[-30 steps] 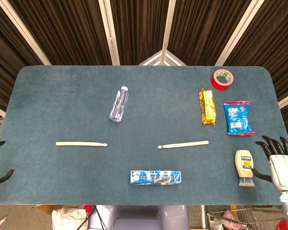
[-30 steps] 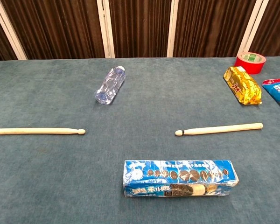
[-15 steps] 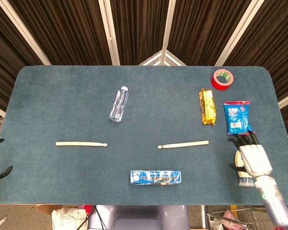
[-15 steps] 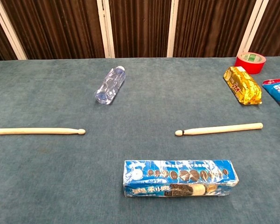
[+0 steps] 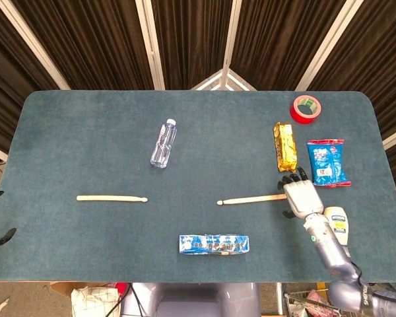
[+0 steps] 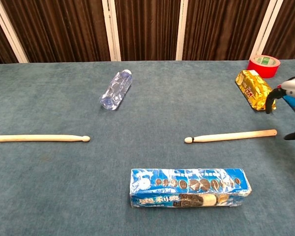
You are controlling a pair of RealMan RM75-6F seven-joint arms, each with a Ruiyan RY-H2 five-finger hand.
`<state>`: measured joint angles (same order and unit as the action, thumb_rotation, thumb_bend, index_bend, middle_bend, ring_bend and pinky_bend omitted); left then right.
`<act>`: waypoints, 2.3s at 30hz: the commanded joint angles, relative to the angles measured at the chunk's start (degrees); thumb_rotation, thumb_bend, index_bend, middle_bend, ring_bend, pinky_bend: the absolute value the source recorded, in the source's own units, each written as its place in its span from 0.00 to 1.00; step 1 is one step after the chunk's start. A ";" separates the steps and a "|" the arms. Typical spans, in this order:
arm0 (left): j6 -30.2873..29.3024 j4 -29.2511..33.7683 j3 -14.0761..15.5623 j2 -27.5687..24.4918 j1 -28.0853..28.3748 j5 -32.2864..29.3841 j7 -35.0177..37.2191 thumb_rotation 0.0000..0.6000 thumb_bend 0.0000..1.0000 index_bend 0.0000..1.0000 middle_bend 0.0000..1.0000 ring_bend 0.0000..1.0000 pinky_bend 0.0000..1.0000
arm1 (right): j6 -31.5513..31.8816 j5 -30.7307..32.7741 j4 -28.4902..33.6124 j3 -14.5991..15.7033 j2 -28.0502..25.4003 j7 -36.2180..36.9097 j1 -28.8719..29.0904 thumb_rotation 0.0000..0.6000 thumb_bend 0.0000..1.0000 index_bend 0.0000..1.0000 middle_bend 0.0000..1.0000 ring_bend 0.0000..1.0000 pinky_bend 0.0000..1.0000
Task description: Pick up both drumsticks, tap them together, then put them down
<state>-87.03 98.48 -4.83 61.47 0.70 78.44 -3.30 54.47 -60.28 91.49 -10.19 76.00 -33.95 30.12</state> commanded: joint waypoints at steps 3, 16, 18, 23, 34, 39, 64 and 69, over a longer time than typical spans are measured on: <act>0.33 -0.15 -0.11 0.07 0.18 -0.34 -0.21 1.00 0.26 0.23 0.19 0.00 0.00 | 0.04 3.80 -1.19 -0.13 2.82 -3.83 2.49 1.00 0.24 0.40 0.37 0.23 0.04; 0.64 -0.38 -0.33 0.52 0.48 -1.00 -0.98 1.00 0.26 0.23 0.18 0.00 0.00 | 0.61 8.04 -4.89 1.49 7.19 -8.09 5.96 1.00 0.24 0.40 0.42 0.24 0.04; 0.66 -0.42 -0.37 0.61 0.52 -1.10 -1.11 1.00 0.26 0.23 0.18 0.00 0.00 | 0.64 8.38 -5.35 1.64 7.49 -8.32 6.33 1.00 0.25 0.40 0.42 0.24 0.04; 0.78 -0.38 -0.38 0.78 0.61 -1.30 -1.51 1.00 0.26 0.23 0.18 0.00 0.00 | 0.39 9.47 -6.53 1.84 8.30 -8.49 7.35 1.00 0.27 0.43 0.45 0.27 0.04; 0.74 -0.47 -0.41 0.99 0.64 -1.60 -2.01 1.00 0.26 0.23 0.18 0.00 0.00 | -0.02 10.63 -9.32 3.05 9.28 -7.73 8.34 1.00 0.29 0.44 0.47 0.29 0.04; 0.83 -0.42 -0.41 1.19 0.72 -1.80 -2.51 1.00 0.26 0.23 0.18 0.00 0.00 | -0.28 10.14 -10.90 3.85 9.74 -6.53 8.26 1.00 0.29 0.47 0.47 0.29 0.04; 1.47 -0.32 -0.36 1.33 0.97 -2.50 -3.29 1.00 0.26 0.23 0.17 0.00 0.00 | 0.43 9.50 -12.64 4.52 13.14 -6.26 9.58 1.00 0.34 0.51 0.47 0.31 0.04; 1.56 -0.28 -0.33 1.19 1.01 -2.34 -2.88 1.00 0.26 0.23 0.17 0.00 0.00 | 1.04 10.29 -11.85 4.37 13.63 -7.89 10.23 1.00 0.34 0.51 0.48 0.32 0.04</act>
<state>-85.47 98.20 -5.15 62.67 1.71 76.10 -6.19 55.35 -50.18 79.47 -5.78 89.51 -41.58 40.19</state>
